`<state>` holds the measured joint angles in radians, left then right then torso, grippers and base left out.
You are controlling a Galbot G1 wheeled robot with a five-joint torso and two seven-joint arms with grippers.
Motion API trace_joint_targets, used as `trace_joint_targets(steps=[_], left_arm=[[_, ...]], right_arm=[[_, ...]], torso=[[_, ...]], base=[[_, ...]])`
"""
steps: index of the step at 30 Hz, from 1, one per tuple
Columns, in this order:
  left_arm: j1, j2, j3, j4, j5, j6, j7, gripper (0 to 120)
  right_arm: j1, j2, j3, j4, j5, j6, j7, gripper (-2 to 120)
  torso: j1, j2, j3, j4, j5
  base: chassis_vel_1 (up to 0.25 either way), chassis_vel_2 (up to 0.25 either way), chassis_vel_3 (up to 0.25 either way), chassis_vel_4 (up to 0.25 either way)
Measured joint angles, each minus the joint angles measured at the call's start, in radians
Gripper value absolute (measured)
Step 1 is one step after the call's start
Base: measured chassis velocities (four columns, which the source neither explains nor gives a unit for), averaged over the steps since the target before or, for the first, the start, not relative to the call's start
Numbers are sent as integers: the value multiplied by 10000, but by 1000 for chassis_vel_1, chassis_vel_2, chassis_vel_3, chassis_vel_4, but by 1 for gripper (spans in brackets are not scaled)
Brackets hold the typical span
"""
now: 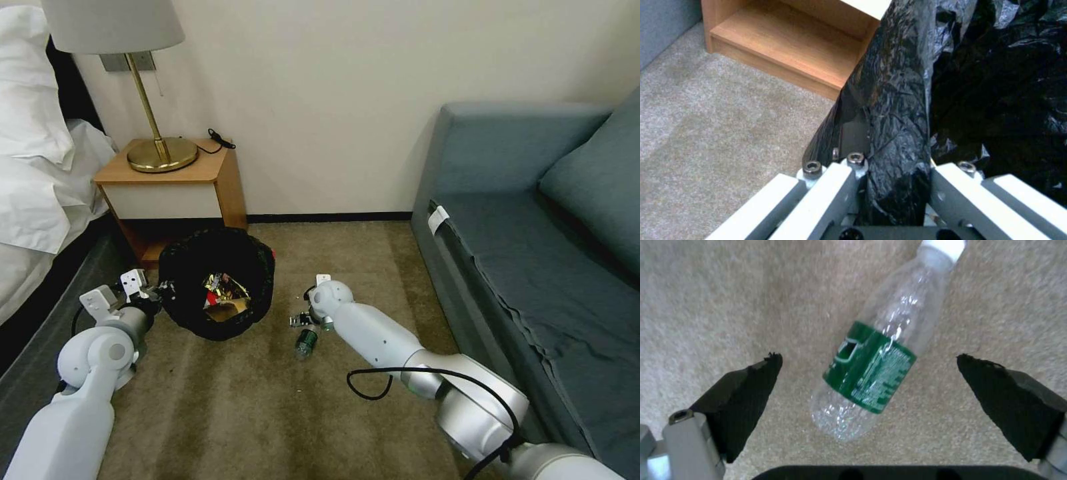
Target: Pick up the trash bin, then pick up the garbage on the floor and place it into the trash bin.
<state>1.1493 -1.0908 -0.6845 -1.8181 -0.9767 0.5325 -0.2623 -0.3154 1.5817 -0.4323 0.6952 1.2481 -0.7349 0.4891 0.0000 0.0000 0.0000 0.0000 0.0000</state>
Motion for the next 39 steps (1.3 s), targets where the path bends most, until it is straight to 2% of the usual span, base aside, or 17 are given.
trace_joint_targets(steps=[39], left_arm=[[176, 21, -169, -70, -129, -26, 119, 2]], right_arm=[[-714, 271, 135, -806, -2025, 1037, -858, 100]], torso=[[0, 0, 0, 0, 1]], base=[[0, 0, 0, 0]])
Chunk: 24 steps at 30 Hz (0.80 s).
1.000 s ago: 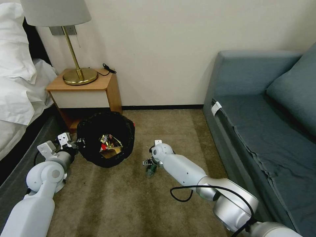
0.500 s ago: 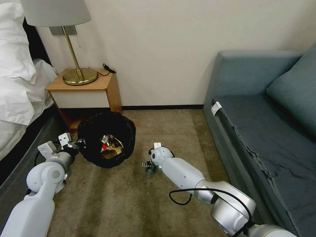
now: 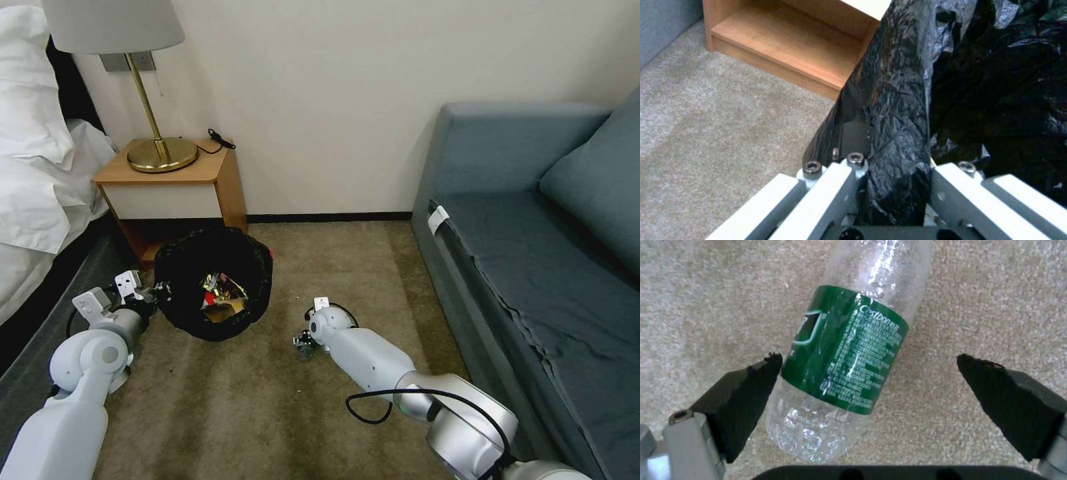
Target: Pick up the trash bin, then pick up the garbage on the floor and place it into the trash bin.
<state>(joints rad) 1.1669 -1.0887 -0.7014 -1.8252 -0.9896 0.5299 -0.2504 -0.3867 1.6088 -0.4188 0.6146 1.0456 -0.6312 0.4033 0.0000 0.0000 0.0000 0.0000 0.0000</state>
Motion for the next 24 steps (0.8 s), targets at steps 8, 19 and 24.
trace_joint_targets(steps=[8, 19, 24], left_arm=[[29, 1, -15, -24, 6, -3, 4, 2], [39, 8, -7, -32, 10, -17, 32, 2], [59, 8, -6, -34, 13, -35, 75, 2]], right_arm=[[-83, -5, -156, -188, -394, 261, -333, 100], [-87, -7, -340, -216, -582, 431, -789, 100], [-130, -6, -429, -325, -802, 536, -1031, 96]], torso=[[0, 0, 0, -1, 0], [0, 0, 0, 0, -1], [0, 0, 0, 0, 0]], base=[[0, 0, 0, 0], [0, 0, 0, 0], [0, 0, 0, 0]])
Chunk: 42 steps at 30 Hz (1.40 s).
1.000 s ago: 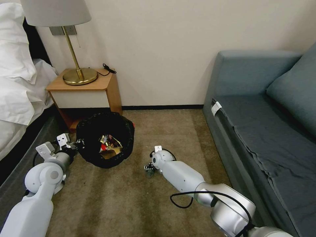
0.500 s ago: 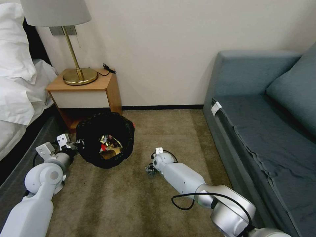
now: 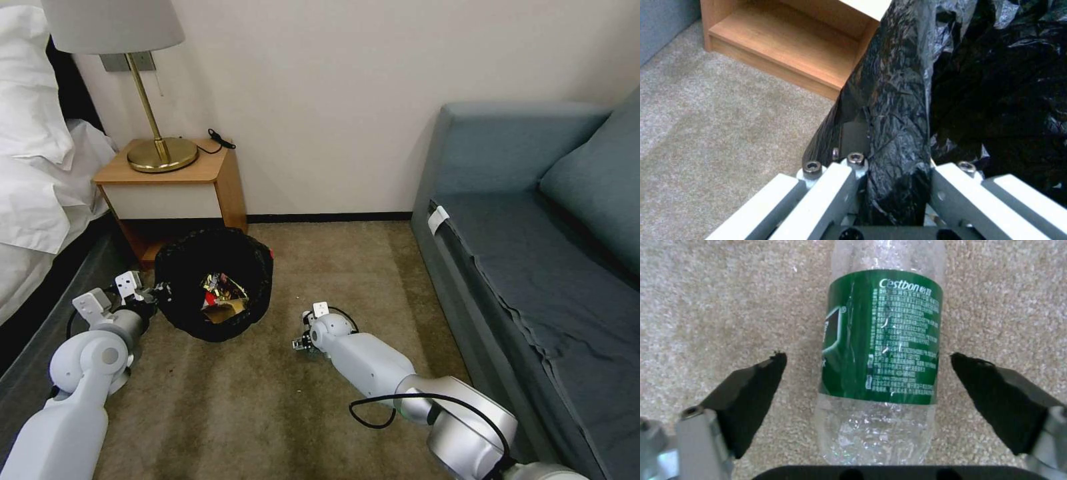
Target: Pick up the trash bin, then pick up the garbage on the floor and place it into the trash bin.
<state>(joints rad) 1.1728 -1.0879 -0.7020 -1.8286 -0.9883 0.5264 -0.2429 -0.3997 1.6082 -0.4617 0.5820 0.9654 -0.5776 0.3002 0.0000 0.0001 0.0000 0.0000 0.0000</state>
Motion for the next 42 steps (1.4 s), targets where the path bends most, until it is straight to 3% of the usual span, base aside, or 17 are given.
trace_joint_targets(steps=[4, 6, 8, 9, 12, 15, 18, 20, 25, 42], left_arm=[[6, 2, -1, 0, 0, -5, 23, 2], [10, 17, -1, 0, -2, -8, 38, 2], [10, 19, 0, 0, -4, -8, 38, 2], [11, 23, 2, 0, -8, -9, 47, 2], [12, 26, 4, 3, -15, -9, 55, 2], [14, 42, 0, 24, -50, -10, 70, 2], [13, 43, -4, 37, -55, -11, 73, 2], [13, 46, -12, 70, -62, -14, 89, 2], [18, 49, -24, 100, -65, -20, 116, 2], [-70, -10, 150, 178, -41, -25, 116, 2]], right_arm=[[-18, -1, -22, -45, -79, 58, -73, 88], [-13, 0, -67, -58, -104, 87, -174, 73], [-9, 0, -71, -63, -105, 92, -185, 71], [7, 0, -76, -90, -119, 113, -217, 62], [14, 0, -79, -106, -136, 134, -248, 57], [12, 0, -93, -140, -176, 167, -310, 41], [8, 0, -100, -145, -180, 171, -332, 36], [-11, -1, -110, -164, -202, 189, -368, 26], [-39, -13, -112, -173, -229, 224, -405, 18], [234, -886, -426, 703, 346, 182, 13, 18]], torso=[[0, -1, 0, 0, 0], [0, 0, 0, 0, 0], [0, -1, 0, 1, 0], [0, -1, 0, 0, 0], [0, -1, 0, 0, 0], [0, 0, 0, 0, 0], [0, 0, 0, 0, 0], [0, -1, -1, -1, 0], [0, 0, -1, 0, 0], [0, -2, 2, -1, 1]], base=[[0, 0, 0, 0], [0, 0, 0, 0], [0, 0, 0, 0], [0, 0, 0, 0], [0, 0, 0, 0], [0, 0, 0, 0], [0, 0, 0, 0], [0, 0, 0, 0], [0, 0, 0, 0], [0, 0, 0, 0]])
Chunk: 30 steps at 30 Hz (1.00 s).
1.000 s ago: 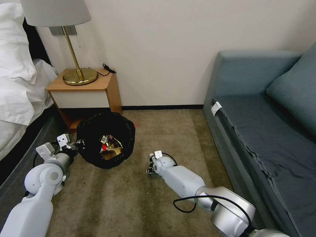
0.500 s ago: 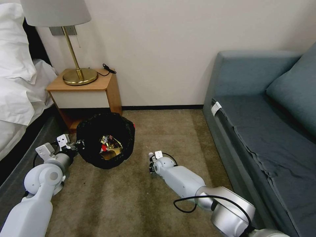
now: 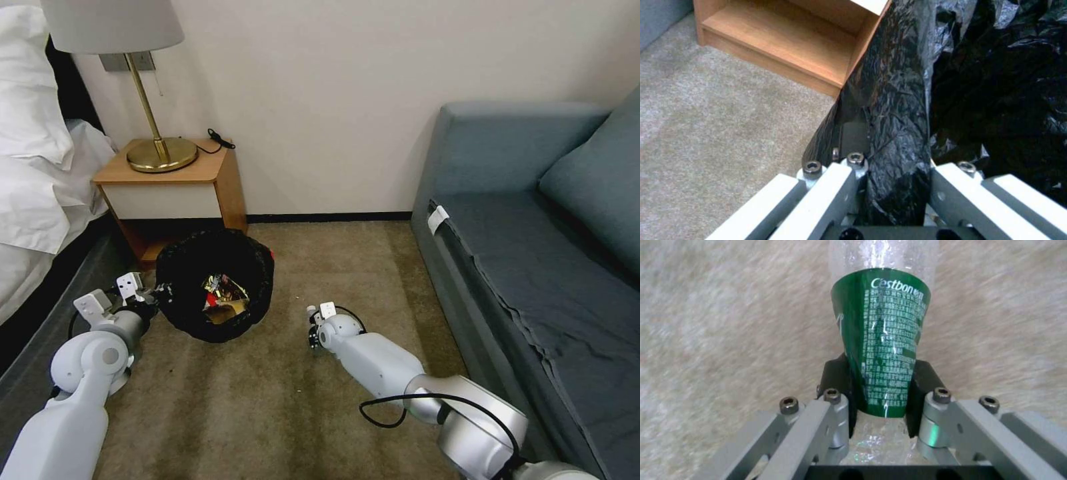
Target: Pick up the trash bin, then pick up the garbage on the floor and place it into the trash bin.
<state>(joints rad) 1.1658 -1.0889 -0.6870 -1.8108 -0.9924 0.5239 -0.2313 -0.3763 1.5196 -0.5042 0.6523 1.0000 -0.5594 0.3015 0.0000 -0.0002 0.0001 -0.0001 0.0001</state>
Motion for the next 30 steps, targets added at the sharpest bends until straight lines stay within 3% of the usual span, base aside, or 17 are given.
trace_joint_targets(steps=[10, 20, 30], left_arm=[[46, -60, 140, -99, 61, 1, -37, 2], [157, -150, 308, -245, 189, 16, -54, 2], [234, -192, 413, -390, 283, 20, -54, 2]], right_arm=[[596, -846, -95, 744, 451, -17, 409, 18], [1410, -2014, -239, 2412, 1432, -15, 1107, 18], [2073, -2824, 116, 3406, 1404, 14, 1058, 18]], torso=[[0, -1, 1, 0, 2], [0, 0, 0, 2, 0], [0, 0, 0, 0, 0]], base=[[0, 0, 0, 0], [0, 0, 0, 0], [0, 0, 0, 0]])
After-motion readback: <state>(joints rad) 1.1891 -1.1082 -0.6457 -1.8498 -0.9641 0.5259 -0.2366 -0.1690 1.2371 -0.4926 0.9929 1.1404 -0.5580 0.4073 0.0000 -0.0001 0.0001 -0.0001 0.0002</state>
